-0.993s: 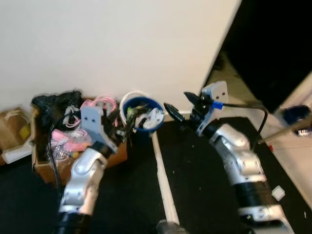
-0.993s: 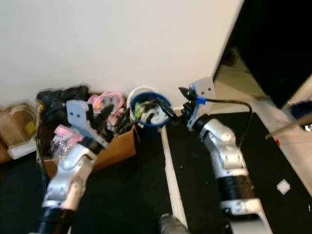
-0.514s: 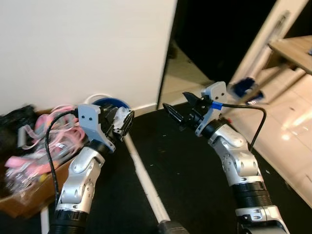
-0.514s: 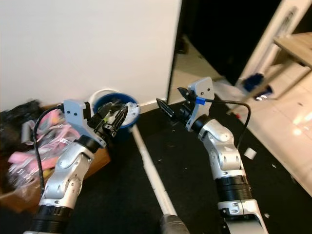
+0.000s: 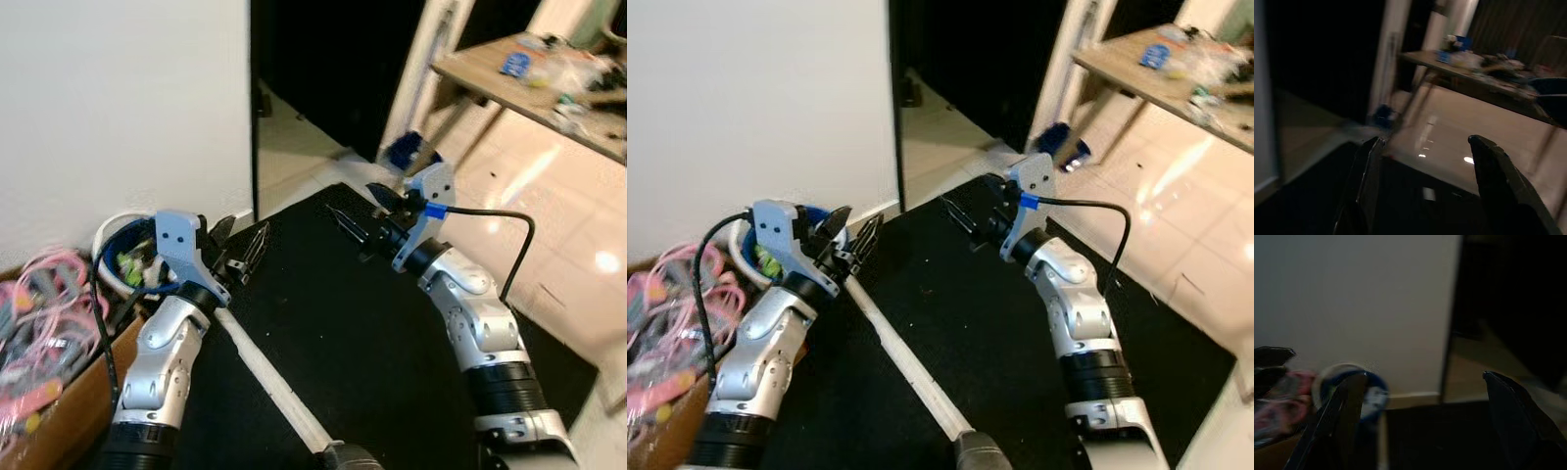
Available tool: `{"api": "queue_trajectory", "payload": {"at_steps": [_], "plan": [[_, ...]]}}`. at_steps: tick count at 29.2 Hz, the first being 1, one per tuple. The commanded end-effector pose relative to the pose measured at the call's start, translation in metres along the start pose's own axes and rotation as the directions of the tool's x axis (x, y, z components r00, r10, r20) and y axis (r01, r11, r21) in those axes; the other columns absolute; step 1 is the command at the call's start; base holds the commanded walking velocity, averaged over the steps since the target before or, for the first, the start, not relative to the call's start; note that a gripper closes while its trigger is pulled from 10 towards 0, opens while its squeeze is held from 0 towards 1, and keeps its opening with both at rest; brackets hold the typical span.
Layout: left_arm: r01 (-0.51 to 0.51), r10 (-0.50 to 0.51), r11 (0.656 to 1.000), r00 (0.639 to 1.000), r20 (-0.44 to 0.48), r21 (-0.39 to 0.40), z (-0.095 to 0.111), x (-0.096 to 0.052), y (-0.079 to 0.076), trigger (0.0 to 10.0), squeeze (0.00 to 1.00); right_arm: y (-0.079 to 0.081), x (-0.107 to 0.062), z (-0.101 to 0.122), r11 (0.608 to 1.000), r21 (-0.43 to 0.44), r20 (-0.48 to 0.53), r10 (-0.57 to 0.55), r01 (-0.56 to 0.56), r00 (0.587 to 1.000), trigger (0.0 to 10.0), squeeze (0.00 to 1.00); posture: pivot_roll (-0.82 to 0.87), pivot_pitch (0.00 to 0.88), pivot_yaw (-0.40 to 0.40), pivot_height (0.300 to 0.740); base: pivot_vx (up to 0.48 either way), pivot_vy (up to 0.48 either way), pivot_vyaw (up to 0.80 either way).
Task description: Picking trash to rubbish bin
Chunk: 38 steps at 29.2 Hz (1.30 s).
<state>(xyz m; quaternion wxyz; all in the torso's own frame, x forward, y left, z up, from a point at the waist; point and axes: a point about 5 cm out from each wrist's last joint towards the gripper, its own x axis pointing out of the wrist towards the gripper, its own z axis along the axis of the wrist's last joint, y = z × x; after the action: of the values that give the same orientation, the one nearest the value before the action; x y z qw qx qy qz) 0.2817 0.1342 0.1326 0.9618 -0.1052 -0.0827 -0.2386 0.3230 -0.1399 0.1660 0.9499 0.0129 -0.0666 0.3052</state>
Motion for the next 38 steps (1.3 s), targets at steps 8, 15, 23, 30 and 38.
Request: {"api": "queue_trajectory", "payload": {"at_steps": [8, 15, 23, 30, 38], "plan": [[-0.001, 0.0, 1.0, 1.0, -0.005, -0.027, -0.003, -0.001, 0.0, 10.0, 0.0, 0.002, 0.001, -0.001, 1.0, 0.0, -0.008, 0.005, -0.005, 1.0, 10.0, 0.0, -0.07, 0.0, -0.038, 0.74, 0.0, 0.0, -0.8], [-0.003, 0.003, 1.0, 1.0, -0.006, -0.028, -0.003, -0.001, 0.0, 10.0, 0.0, 0.002, 0.001, -0.002, 1.0, -0.002, -0.01, 0.001, -0.002, 1.0, 10.0, 0.0, -0.07, 0.0, -0.038, 0.74, 0.0, 0.0, -0.8], [-0.006, 0.006, 1.0, 1.0, -0.006, -0.027, -0.003, -0.001, 0.001, 10.0, 0.0, 0.001, 0.001, -0.002, 1.0, -0.005, -0.011, -0.001, 0.001, 1.0, 10.0, 0.0, -0.07, 0.0, -0.038, 0.74, 0.0, 0.0, -0.8], [-0.022, 0.022, 1.0, 1.0, -0.011, -0.007, -0.004, -0.002, 0.002, 10.0, 0.0, -0.003, -0.003, -0.004, 0.999, -0.051, -0.028, -0.01, 0.009, 1.0, 10.0, 0.0, -0.08, 0.0, -0.041, 0.74, 0.0, 0.0, -0.23], [-0.177, 0.178, 0.977, 0.984, -0.003, 0.115, -0.003, -0.006, 0.016, 10.0, 0.0, -0.006, -0.008, -0.007, 0.997, -0.061, -0.037, -0.038, 0.035, 0.999, 10.0, 0.0, -0.08, 0.0, -0.043, 0.74, 0.0, 0.0, -0.32]]}}
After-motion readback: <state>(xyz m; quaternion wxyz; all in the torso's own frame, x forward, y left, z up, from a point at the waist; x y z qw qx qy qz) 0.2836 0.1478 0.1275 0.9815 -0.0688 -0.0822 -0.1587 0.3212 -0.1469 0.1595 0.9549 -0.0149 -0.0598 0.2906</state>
